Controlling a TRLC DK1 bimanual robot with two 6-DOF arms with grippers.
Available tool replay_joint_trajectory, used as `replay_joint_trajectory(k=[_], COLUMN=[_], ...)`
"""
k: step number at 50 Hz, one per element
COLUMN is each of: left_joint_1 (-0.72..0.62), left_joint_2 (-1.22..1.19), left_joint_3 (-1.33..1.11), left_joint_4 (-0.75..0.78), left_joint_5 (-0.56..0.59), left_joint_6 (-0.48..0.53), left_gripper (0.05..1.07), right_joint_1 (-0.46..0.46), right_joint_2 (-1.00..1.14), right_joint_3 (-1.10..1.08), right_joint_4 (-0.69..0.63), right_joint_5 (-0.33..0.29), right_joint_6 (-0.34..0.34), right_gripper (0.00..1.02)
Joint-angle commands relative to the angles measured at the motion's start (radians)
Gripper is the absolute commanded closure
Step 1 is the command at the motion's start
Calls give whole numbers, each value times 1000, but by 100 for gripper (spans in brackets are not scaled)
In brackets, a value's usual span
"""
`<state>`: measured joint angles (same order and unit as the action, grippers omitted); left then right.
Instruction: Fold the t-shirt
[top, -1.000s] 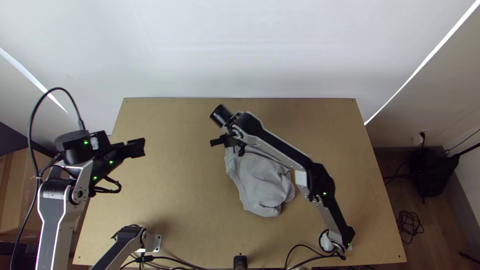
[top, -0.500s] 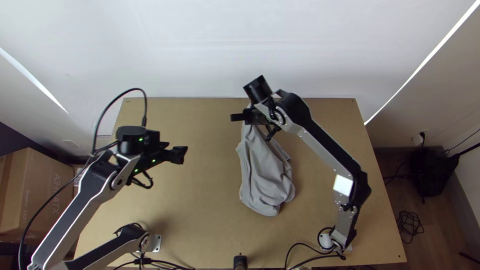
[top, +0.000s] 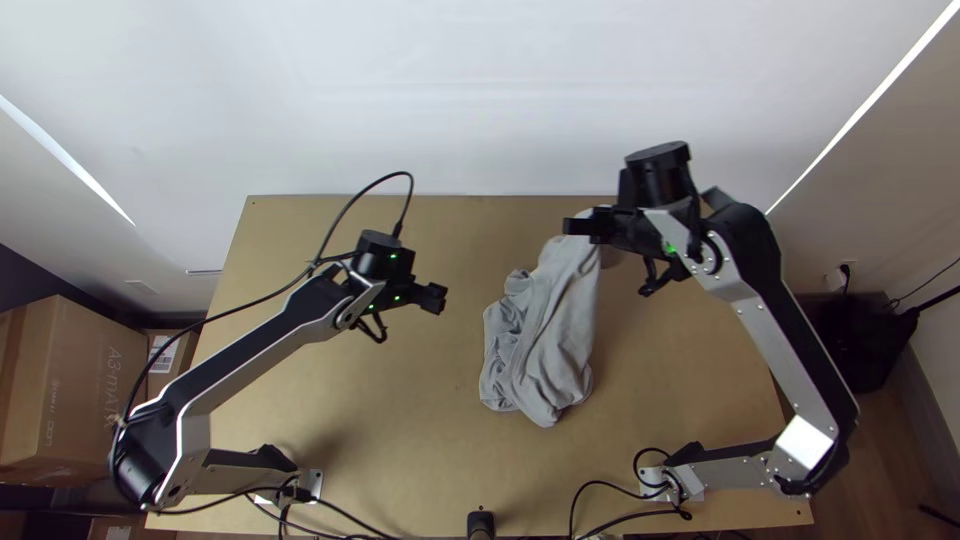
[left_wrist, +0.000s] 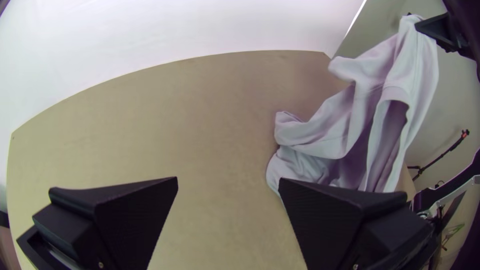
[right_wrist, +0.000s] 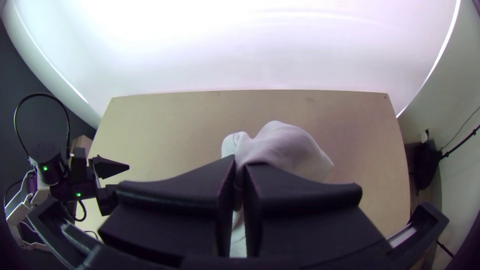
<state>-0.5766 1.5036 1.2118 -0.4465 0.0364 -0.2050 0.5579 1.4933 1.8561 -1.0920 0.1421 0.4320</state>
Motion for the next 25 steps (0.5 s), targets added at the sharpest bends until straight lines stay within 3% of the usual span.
replay_joint_trajectory(k=[1,11,15,25], left_joint_1=[-23,-58,-62,-66], left_joint_2=[96,300,383,624], left_joint_3=[100,304,394,721], left_joint_4=[31,34,26,-138], left_joint_5=[0,2,51,115], left_joint_6=[-4,-25,-50,-136], left_gripper=[10,10,10,11], right_joint_1=[-49,-116,-135,-142], right_joint_2=[-84,-156,-171,-219], right_joint_3=[-72,-158,-178,-233], right_joint_4=[7,7,9,58], right_joint_5=[7,7,4,-22], right_joint_6=[-18,-18,-18,-19], right_gripper=[100,100,100,100])
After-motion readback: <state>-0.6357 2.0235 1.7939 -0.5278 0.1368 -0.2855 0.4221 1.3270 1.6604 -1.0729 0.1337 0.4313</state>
